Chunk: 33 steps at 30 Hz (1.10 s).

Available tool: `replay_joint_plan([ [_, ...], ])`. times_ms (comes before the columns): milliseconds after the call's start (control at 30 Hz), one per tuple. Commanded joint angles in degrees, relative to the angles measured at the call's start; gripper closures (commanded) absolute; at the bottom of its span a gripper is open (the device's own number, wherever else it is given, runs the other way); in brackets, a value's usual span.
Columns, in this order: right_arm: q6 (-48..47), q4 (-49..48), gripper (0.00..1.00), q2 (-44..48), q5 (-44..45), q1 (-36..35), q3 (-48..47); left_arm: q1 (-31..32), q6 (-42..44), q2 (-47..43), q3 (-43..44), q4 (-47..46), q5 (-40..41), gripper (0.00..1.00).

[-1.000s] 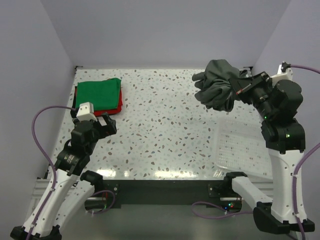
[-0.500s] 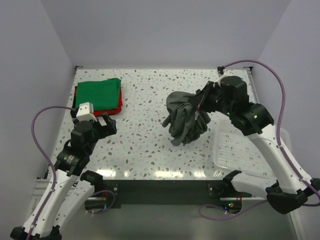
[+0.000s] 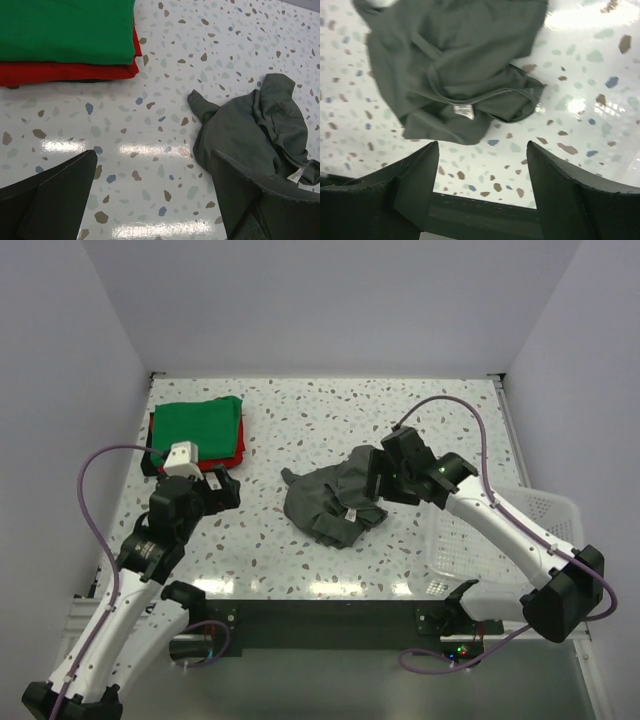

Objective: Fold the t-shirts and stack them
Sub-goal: Move the tshirt to the center of the board, then flatten the tshirt out

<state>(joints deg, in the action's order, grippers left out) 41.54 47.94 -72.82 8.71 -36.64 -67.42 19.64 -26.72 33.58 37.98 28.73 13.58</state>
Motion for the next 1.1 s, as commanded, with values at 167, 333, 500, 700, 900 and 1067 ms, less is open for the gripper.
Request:
replay_joint_plan([
  [167,2.3,-6.0,0.3,1.5,0.5,0.0,9.4,0.3,3.1,12.0,-4.1,-12.2,-16.2,0.0],
  [333,0.5,-10.0,0.3,-2.8,-3.4,0.0,11.6,0.4,-0.9,19.1,-7.4,-20.3,-23.2,0.0],
  [500,-3.6,-15.2,0.29,-5.4,-6.7,0.0,9.3,0.7,-3.6,25.2,-8.9,-25.6,-27.2,0.0],
  [700,-8.3,-17.1,0.3,-13.0,-8.5,0.0,2.0,1.1,-4.7,33.5,-6.7,-27.9,-29.1,0.01],
  [900,-11.5,-18.9,0.3,-19.5,-12.4,-0.1,-3.2,1.5,-5.4,38.0,-5.1,-31.2,-29.8,0.01],
  [1067,-12.3,-18.7,0.33,-22.8,-15.2,-0.3,-4.7,1.9,-7.0,41.4,-4.7,-33.5,-30.4,0.02],
])
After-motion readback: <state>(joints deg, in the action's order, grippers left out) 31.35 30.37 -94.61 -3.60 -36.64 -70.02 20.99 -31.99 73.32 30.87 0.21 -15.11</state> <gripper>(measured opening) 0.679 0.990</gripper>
